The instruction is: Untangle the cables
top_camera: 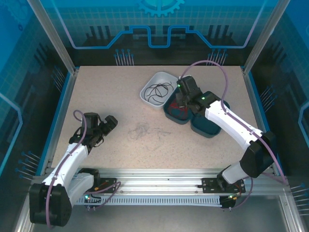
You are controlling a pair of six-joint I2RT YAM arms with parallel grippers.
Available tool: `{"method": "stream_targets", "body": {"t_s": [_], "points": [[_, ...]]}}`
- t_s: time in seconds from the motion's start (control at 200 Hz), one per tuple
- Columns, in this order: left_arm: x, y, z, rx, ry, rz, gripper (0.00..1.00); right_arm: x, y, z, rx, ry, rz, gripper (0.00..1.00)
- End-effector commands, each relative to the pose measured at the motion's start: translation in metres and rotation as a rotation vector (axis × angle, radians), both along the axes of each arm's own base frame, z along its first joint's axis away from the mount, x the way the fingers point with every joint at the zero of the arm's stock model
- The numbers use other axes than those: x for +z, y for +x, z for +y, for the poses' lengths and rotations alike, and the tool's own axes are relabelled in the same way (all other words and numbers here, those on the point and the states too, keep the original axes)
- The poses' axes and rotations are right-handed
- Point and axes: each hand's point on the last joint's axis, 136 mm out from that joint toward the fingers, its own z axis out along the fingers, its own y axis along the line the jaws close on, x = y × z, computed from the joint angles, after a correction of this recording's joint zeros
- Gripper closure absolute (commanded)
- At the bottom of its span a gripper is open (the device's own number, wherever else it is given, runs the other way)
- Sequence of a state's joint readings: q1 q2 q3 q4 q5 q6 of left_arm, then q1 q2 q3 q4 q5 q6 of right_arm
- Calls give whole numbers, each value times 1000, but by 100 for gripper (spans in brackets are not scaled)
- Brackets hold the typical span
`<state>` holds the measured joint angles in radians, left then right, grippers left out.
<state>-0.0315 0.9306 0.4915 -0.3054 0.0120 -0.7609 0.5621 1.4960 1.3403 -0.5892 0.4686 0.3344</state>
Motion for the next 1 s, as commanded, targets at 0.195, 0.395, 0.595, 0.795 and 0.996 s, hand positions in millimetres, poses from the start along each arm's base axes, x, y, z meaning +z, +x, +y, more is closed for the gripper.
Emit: {"method": "stream_targets", "body": {"t_s": [0.195, 0.395, 0.595, 0.795, 0.996], "points": [[0, 2, -2, -5, -28, -4, 1, -21, 25, -11, -45, 42, 35, 100], [0, 1, -2, -7, -23, -3, 1, -49, 39, -9, -53, 50, 102, 100], [-2, 0, -2, -9, -20, 3, 1, -82, 47, -9, -74, 22, 176, 100], [-5, -3, -1, -10, -15, 10, 1, -108, 52, -10, -85, 13, 231, 98], [-6, -3, -1, -8, -13, 12, 1, -120, 52, -13, -94, -2, 272, 84]]}}
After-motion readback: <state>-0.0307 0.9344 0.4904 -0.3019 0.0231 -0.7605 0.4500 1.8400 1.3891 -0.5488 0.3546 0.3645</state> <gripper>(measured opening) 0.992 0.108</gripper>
